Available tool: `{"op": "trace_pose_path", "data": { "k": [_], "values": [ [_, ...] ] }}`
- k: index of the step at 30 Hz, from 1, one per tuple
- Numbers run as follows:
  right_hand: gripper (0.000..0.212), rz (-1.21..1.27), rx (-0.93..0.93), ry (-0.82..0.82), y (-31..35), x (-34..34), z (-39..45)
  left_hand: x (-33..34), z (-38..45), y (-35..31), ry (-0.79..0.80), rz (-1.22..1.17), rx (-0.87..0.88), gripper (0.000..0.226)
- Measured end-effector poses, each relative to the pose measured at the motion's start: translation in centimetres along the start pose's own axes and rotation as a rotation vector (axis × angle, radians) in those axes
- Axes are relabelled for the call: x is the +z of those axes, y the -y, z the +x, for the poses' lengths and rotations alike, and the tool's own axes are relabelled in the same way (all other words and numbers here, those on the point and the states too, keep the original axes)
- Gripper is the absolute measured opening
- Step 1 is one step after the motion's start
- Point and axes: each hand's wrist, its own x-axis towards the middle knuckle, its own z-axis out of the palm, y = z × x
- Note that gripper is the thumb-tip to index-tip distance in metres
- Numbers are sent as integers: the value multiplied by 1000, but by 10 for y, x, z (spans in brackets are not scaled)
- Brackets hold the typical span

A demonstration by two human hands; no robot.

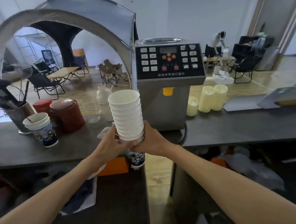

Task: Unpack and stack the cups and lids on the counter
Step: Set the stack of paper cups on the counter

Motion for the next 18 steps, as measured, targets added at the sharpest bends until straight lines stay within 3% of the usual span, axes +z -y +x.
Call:
{"op": "trace_pose_path", "data": {
  "k": [8,13,18],
  "values": [
    [88,-33,27,-90,-59,-116,-124,143,-5,-102,19,-36,72,85],
    [81,30,120,-255,-106,-221,-225,265,16,-174,91,-64,60,89],
    [85,26,277,-445,-153,-317,-319,395,34,-253,168,-150,111,67]
  ]
}}
